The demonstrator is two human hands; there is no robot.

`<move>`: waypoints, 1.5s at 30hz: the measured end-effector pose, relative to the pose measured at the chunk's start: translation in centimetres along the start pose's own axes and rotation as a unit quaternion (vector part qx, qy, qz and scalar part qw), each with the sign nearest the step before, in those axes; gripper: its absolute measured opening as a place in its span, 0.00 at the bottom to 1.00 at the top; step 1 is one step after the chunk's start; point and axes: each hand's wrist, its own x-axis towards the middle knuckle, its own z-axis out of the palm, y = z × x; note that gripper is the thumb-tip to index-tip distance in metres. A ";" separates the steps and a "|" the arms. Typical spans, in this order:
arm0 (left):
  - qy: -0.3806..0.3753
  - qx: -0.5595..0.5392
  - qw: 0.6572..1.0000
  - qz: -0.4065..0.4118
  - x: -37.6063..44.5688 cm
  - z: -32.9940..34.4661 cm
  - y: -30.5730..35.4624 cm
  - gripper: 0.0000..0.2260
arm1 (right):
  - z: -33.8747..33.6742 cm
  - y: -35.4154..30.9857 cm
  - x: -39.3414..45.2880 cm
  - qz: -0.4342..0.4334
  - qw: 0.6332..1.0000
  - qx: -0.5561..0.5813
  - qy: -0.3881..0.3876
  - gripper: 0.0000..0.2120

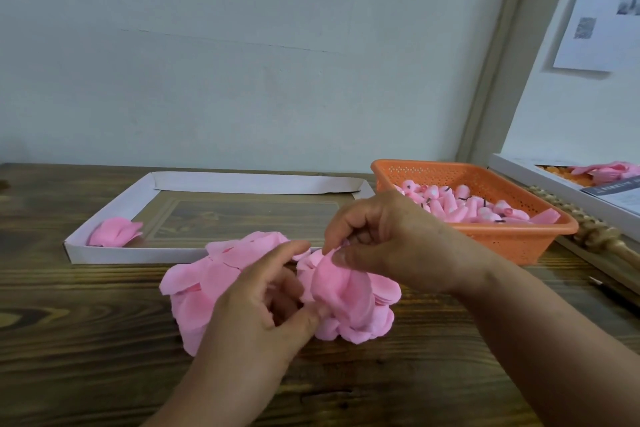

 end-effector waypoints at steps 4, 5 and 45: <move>-0.001 0.048 0.995 0.086 0.4 -0.2 -0.1 0.16 | -0.1 0.0 0.0 0.000 1.000 0.004 0.007 0.04; -0.008 0.041 0.995 0.089 0.5 -0.2 0.0 0.13 | -0.2 0.0 0.0 0.000 1.000 0.004 0.006 0.04; 0.126 0.104 0.983 0.080 0.7 1.4 -0.3 0.15 | 1.1 0.0 0.6 0.010 0.999 -0.030 0.014 0.05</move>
